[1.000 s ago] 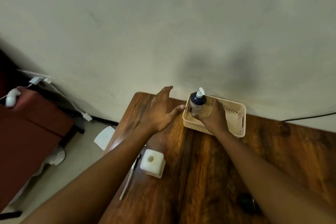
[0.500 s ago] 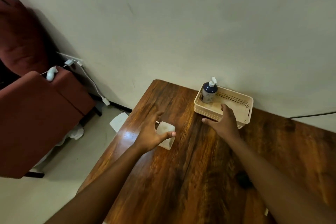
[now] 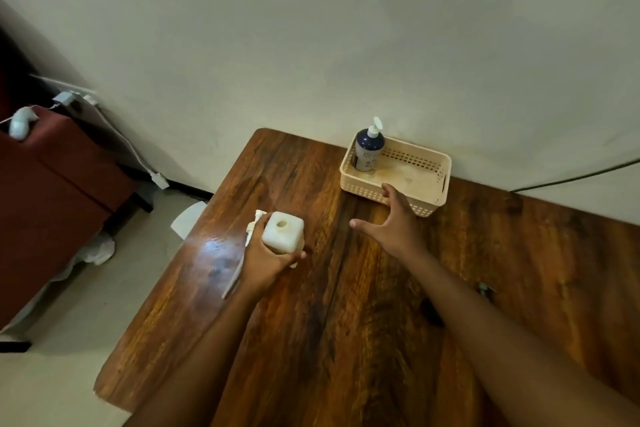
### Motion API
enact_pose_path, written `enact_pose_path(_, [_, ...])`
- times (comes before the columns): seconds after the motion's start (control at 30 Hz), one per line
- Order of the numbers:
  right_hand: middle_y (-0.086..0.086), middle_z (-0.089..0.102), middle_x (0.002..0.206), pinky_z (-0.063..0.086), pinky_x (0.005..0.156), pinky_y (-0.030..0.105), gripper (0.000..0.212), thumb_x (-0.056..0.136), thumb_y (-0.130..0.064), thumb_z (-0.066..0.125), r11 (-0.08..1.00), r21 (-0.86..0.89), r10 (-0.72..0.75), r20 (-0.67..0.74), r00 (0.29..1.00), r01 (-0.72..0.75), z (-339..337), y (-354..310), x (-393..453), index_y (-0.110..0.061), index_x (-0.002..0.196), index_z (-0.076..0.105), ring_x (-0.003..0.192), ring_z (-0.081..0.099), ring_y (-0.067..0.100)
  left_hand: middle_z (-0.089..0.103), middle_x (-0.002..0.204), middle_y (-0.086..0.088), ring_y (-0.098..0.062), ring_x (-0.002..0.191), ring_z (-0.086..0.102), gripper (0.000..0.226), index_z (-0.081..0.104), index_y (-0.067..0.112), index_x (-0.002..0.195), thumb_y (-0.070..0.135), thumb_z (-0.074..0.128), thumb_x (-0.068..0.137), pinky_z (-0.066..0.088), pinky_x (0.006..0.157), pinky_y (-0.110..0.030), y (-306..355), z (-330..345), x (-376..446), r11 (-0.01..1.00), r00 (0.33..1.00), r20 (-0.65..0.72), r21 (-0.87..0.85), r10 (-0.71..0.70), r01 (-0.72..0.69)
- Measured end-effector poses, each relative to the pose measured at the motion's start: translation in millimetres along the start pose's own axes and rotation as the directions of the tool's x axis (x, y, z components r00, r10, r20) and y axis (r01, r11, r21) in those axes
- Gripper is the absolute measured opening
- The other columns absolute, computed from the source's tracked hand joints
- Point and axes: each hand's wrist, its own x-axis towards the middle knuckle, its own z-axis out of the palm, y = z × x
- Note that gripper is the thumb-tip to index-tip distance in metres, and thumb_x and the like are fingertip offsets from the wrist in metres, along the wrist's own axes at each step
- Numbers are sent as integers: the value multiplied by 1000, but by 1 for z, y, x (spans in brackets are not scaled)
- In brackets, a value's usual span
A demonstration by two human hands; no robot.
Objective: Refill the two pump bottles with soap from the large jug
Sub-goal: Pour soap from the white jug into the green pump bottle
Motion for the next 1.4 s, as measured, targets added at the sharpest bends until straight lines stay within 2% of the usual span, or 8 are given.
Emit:
enact_pose_path(0.1, [0, 29, 167, 39, 114, 44, 115, 69, -59, 87, 999, 50, 4, 0, 1000, -4, -8, 5, -5, -34, 161, 22, 151, 31, 23, 64, 131, 8, -10, 120, 62, 86, 49, 18, 146, 17, 94, 73, 52, 108, -45, 0, 8, 3, 1000, 1000, -21, -16, -3, 3])
enact_pose_path(0.23, [0, 21, 170, 38, 118, 49, 121, 69, -61, 87, 995, 79, 54, 32, 998, -57, -31, 21, -20, -36, 163, 14, 154, 25, 25, 64, 138, -5, -23, 127, 62, 81, 50, 13, 147, 8, 91, 77, 52, 108, -51, 9, 26, -3, 1000, 1000, 15, 15, 25, -25])
enact_pose_path(0.43, [-6, 7, 173, 31, 119, 49, 128, 69, -67, 84, 998, 8, 59, 69, 996, -60, -79, 59, -55, -37, 164, 4, 157, 16, 25, 66, 122, 5, -10, 110, 66, 80, 53, 19, 135, 14, 97, 69, 51, 77, -15, 40, 78, -33, 989, 989, 105, 96, 101, -111])
enact_pose_path(0.6, [-8, 9, 173, 28, 118, 47, 124, 68, -68, 83, 998, -11, 69, 64, 996, -68, -119, 87, -80, -42, 162, 8, 157, 17, 24, 65, 115, 19, 12, 106, 65, 79, 53, 36, 128, 9, 96, 68, 54, 76, -7, 67, 116, -55, 982, 970, 191, 82, 153, -171])
enact_pose_path(0.77, [-7, 14, 172, 30, 118, 48, 129, 56, -78, 81, 990, 65, 121, 96, 988, -127, -154, 131, -119, -47, 160, 11, 155, 21, 23, 68, 127, 4, -5, 113, 66, 86, 54, 17, 145, 11, 96, 70, 58, 91, -29, 82, 155, -81, 975, 941, 289, 84, 175, -207])
enact_pose_path(1.1, [-3, 21, 170, 32, 119, 52, 134, 48, -63, 93, 966, 177, 155, 182, 971, -187, -114, 178, -128, -48, 158, 18, 154, 23, 25, 65, 121, 18, 17, 107, 61, 85, 53, 26, 141, 15, 97, 69, 54, 77, -7, 84, 181, -88, 978, 936, 318, 90, 151, -188])
enact_pose_path(1.3, [-12, 52, 141, 40, 100, 25, 93, 63, -36, 97, 971, 173, 151, 98, 984, -167, -67, 192, -112, -42, 138, 44, 135, 47, 17, 68, 130, -1, -12, 117, 66, 88, 53, 15, 147, 12, 96, 70, 62, 89, -33, 76, 180, -78, 977, 945, 284, 87, 161, -193])
enact_pose_path(1.4, [-27, 54, 115, 36, 82, 9, 73, 67, -32, 95, 965, 206, 154, 54, 987, -162, -57, 192, -109, -44, 123, 50, 120, 55, 9, 66, 131, 2, -6, 116, 64, 89, 50, 16, 148, 13, 95, 72, 60, 86, -24, 75, 176, -75, 976, 945, 284, 96, 163, -197])
